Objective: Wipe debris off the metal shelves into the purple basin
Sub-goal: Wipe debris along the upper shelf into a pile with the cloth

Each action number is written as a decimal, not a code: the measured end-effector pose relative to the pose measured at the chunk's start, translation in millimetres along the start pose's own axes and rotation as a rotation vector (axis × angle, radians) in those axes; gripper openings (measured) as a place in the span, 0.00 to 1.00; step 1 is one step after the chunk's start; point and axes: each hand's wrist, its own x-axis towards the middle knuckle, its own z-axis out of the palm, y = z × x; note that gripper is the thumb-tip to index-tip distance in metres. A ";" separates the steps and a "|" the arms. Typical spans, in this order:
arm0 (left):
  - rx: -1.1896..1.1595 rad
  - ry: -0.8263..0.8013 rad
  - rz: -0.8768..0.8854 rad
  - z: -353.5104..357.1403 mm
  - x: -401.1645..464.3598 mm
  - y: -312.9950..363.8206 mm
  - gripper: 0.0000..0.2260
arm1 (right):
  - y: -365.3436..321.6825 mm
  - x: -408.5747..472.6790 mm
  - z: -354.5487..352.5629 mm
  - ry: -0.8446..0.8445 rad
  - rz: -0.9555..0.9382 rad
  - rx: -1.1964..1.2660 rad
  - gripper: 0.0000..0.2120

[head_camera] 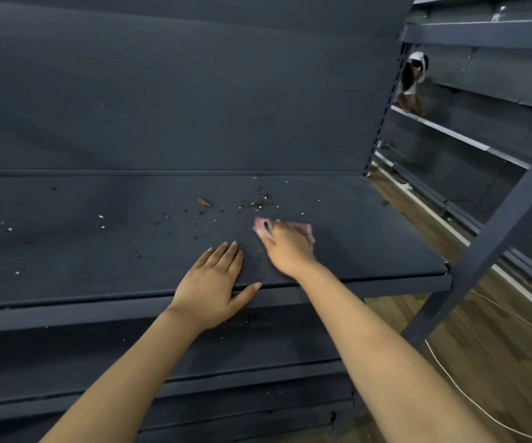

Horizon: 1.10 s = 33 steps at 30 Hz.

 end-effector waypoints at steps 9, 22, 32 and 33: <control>0.010 -0.068 0.010 -10.1 -1.5 3.0 0.54 | -6.4 5.8 11.1 0.027 0.084 0.356 0.19; -0.099 -0.050 0.267 -10.9 74.4 106.4 0.55 | 147.9 -52.7 -92.8 0.202 0.320 -0.155 0.13; -0.077 -0.058 0.276 1.4 79.3 111.7 0.53 | 128.6 -20.5 -50.2 0.029 0.238 -0.121 0.18; -0.070 -0.051 0.283 2.4 79.7 111.5 0.54 | 120.7 -16.4 -47.2 0.010 0.197 -0.108 0.17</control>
